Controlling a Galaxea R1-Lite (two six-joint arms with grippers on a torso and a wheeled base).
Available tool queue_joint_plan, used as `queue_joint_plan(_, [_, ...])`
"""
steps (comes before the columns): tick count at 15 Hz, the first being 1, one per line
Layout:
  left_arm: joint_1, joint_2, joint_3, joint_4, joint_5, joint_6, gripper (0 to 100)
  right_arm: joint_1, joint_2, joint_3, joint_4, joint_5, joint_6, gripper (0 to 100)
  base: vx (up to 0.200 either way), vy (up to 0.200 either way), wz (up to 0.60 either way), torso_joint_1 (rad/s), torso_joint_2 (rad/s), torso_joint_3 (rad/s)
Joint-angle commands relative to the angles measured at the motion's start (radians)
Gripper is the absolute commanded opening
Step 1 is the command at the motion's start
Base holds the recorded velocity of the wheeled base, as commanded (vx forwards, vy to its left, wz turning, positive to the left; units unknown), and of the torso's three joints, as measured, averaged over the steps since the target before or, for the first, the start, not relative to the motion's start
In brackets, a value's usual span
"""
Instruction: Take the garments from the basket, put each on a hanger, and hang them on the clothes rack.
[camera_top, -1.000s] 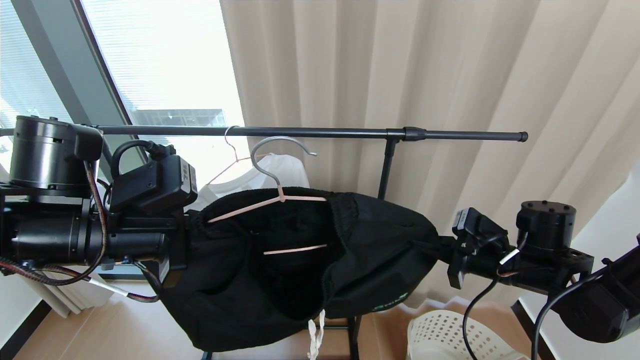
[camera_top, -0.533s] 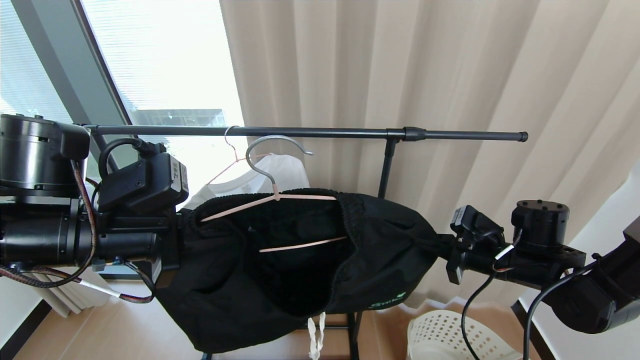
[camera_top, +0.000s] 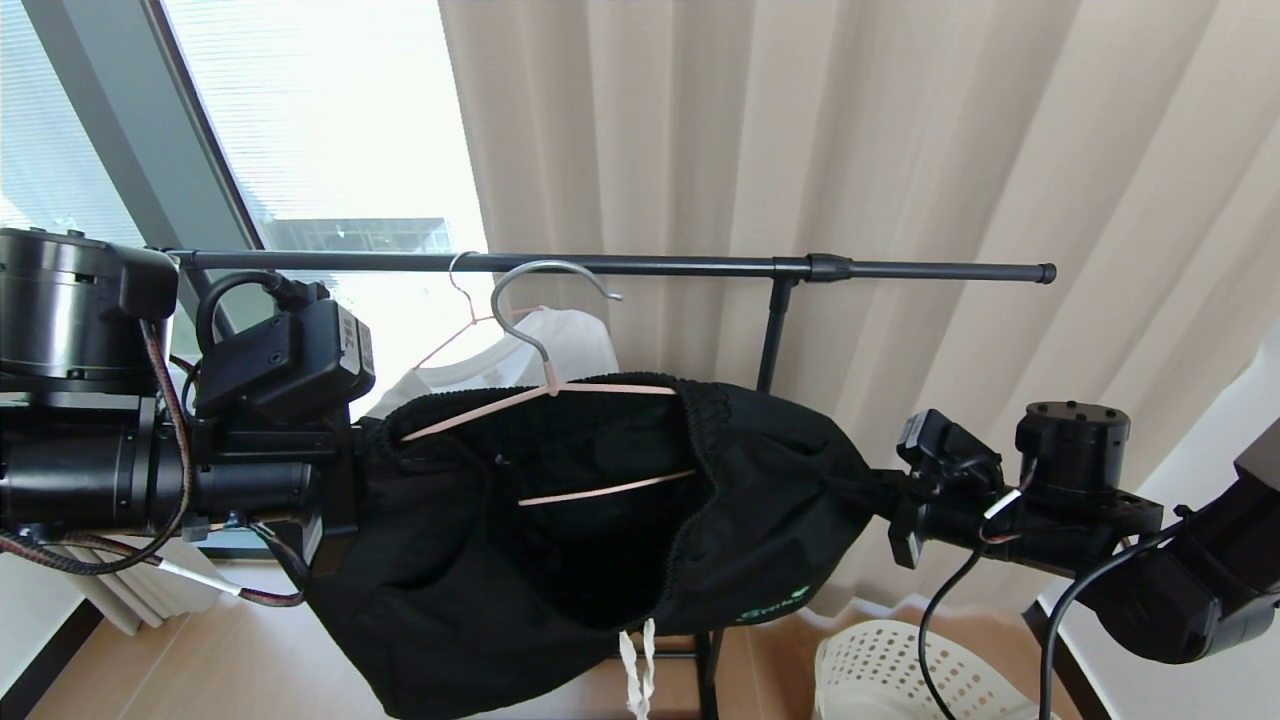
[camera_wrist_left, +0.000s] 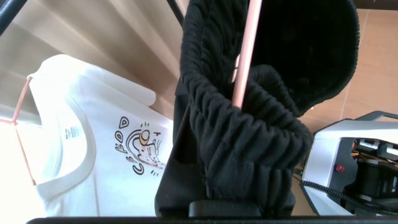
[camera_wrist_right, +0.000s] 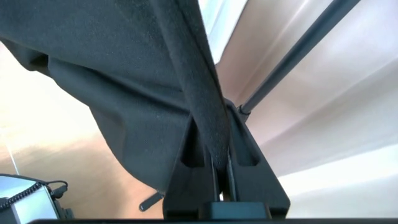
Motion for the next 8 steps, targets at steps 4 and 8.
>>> queue_joint_plan(4, [0.0, 0.002, 0.0, -0.001, -0.005, -0.048, 0, 0.004, 0.009, 0.0, 0.0, -0.012, -0.001, 100, 0.0, 0.0, 0.0, 0.0, 0.0, 0.0])
queue_joint_plan(8, [0.002, 0.001, -0.001, -0.001, -0.005, -0.057, 0, 0.01, 0.034, -0.003, -0.003, -0.029, -0.001, 100, 0.0, 0.0, 0.0, 0.0, 0.0, 0.0])
